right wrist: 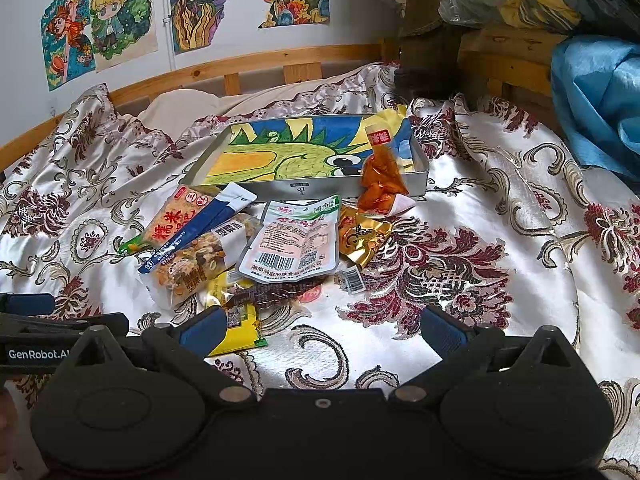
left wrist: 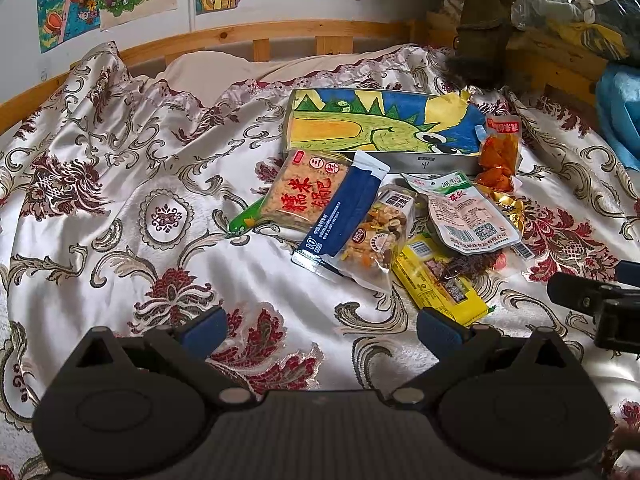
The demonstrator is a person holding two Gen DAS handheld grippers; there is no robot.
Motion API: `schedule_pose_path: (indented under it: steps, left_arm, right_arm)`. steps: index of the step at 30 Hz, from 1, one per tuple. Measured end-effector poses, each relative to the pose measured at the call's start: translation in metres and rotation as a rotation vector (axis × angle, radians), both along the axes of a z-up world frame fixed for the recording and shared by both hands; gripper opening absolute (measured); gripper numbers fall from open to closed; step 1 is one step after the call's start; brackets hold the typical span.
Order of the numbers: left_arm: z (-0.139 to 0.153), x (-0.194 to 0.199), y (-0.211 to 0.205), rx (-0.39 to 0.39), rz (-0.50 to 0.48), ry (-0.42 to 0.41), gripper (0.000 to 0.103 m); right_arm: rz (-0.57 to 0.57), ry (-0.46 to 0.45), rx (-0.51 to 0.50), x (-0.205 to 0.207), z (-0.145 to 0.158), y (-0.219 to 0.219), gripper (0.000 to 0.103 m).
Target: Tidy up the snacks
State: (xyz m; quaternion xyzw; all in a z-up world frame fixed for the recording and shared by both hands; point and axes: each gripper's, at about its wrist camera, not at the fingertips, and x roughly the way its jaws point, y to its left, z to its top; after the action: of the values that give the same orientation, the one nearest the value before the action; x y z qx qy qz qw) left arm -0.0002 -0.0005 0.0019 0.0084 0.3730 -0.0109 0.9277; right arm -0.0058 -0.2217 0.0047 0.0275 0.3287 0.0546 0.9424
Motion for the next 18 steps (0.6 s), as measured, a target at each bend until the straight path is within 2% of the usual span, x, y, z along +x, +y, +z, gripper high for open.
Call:
schedule_pose_path:
  steps: [18]
  left_arm:
    - [-0.0002,-0.0003,0.0003,-0.001,0.001,0.0,0.103]
  right_arm:
    - [0.0,0.0,-0.001,0.0013,-0.0005,0.0,0.102]
